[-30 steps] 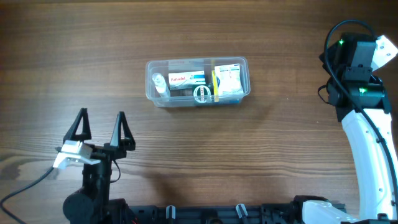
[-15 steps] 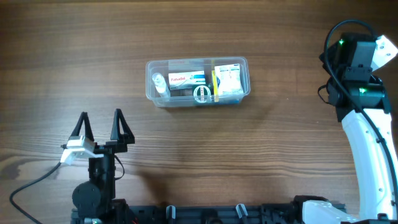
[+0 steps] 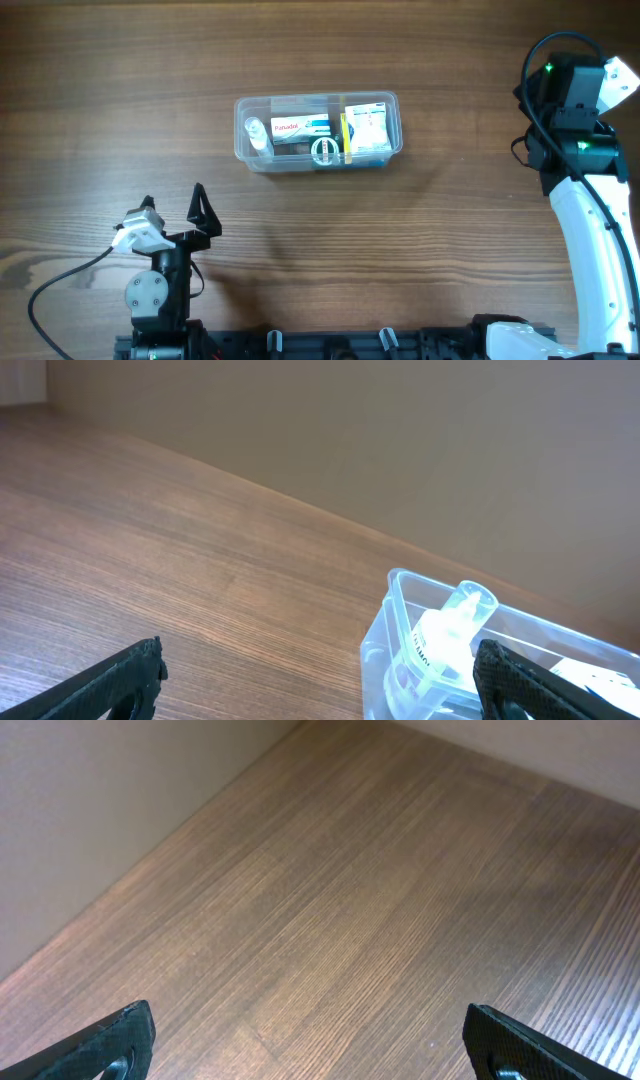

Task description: Pack container

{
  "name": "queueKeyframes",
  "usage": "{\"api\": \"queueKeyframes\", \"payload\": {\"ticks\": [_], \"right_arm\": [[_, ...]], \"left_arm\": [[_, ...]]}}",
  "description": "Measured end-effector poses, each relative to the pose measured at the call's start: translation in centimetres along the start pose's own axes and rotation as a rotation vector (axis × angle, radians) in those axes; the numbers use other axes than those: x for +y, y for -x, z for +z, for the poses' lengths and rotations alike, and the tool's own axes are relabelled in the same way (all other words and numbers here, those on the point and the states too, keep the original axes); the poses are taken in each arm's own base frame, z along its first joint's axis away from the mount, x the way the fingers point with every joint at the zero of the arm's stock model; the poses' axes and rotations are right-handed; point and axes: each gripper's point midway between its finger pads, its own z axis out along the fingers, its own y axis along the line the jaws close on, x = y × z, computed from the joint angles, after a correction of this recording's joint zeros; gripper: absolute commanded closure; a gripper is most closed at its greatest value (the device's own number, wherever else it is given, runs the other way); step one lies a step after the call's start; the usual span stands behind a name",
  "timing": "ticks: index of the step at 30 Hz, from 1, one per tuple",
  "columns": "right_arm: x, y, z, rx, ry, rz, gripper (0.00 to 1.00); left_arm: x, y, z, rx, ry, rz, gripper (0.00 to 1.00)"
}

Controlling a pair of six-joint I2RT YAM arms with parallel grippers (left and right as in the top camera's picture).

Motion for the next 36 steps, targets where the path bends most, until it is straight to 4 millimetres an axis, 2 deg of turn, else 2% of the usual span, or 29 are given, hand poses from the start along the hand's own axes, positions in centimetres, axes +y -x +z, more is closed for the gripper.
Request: {"api": "queueKeyframes", "payload": {"ticks": [36], "right_arm": [[0.00,-0.01,0.00,0.000,0.000,0.000,0.00]], "left_arm": [[0.04,0.01,0.00,-0.001,0.002,0.014,0.00]]}}
